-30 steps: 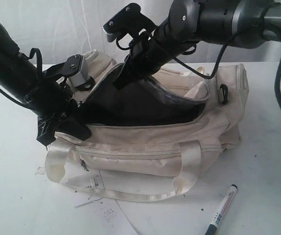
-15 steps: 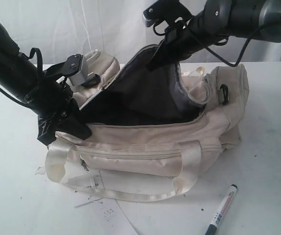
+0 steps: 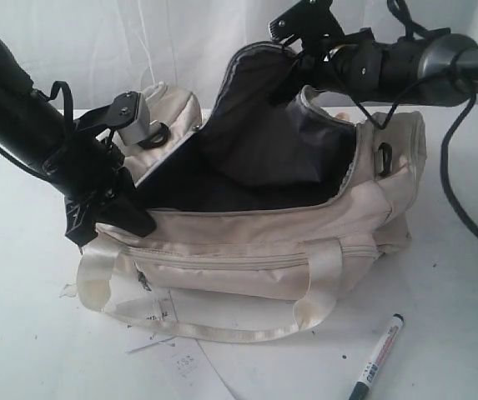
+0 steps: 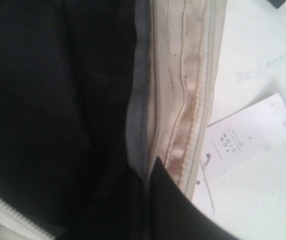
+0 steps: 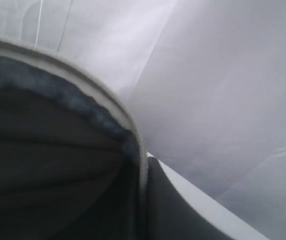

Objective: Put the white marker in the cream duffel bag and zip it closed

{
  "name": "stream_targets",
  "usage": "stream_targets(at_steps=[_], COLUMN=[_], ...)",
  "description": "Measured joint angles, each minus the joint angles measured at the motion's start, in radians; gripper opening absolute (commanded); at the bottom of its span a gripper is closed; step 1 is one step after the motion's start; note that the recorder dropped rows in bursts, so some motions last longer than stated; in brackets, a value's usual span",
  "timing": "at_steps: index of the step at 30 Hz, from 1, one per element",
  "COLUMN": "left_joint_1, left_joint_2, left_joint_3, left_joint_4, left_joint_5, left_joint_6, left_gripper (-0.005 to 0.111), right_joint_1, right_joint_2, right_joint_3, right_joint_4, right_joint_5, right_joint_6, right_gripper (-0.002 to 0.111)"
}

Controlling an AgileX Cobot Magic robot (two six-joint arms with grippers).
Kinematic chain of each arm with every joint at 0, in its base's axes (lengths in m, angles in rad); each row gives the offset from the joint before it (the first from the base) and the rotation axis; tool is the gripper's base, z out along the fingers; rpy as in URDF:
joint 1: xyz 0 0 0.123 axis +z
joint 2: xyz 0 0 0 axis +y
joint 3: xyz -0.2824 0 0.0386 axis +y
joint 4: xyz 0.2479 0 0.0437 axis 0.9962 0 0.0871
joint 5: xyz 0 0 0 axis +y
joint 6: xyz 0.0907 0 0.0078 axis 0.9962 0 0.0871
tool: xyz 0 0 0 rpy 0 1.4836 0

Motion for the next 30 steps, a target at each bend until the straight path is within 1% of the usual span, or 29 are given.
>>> stream_targets(at_steps=[4,6,12,18,20,22,23,25,30], left_joint_1=[0.0,0.0,0.0,0.0,0.0,0.0,0.0,0.0,0.0], left_joint_2=[0.0,0.0,0.0,0.0,0.0,0.0,0.0,0.0,0.0], left_joint_3=[0.0,0.0,0.0,0.0,0.0,0.0,0.0,0.0,0.0], left_joint_4=[0.0,0.0,0.0,0.004,0.004,0.004,0.004,0.004,0.004], left_joint_5=[-0.001,-0.001,0.003,0.029,0.036,0.04,0.048,0.055,0.075], left_joint_6=[0.0,0.0,-0.015,-0.034,-0.034,-0.036,-0.037,-0.037,-0.041], left_gripper=[0.0,0.0,0.0,0.0,0.0,0.0,0.0,0.0,0.0], right_joint_1=[-0.002,-0.02,-0.073,-0.093,-0.1,-0.108,-0.112,-0.117,-0.118], right_joint_2=[0.049,0.074,0.106,0.116,0.126,0.149,0.169,0.181,0.182], right_joint_3=[0.0,0.0,0.0,0.0,0.0,-0.009,-0.027,-0.053,-0.099], right_joint_4=[-0.002,-0.004,-0.004,-0.002,0.022,0.114,0.189,0.244,0.265], right_joint_5=[-0.076,-0.102,-0.101,-0.099,-0.099,-0.094,-0.084,-0.071,-0.065], right_joint_6=[0.0,0.004,0.008,0.01,0.01,0.01,0.01,0.01,0.01], right_gripper=[0.0,0.0,0.0,0.0,0.0,0.0,0.0,0.0,0.0])
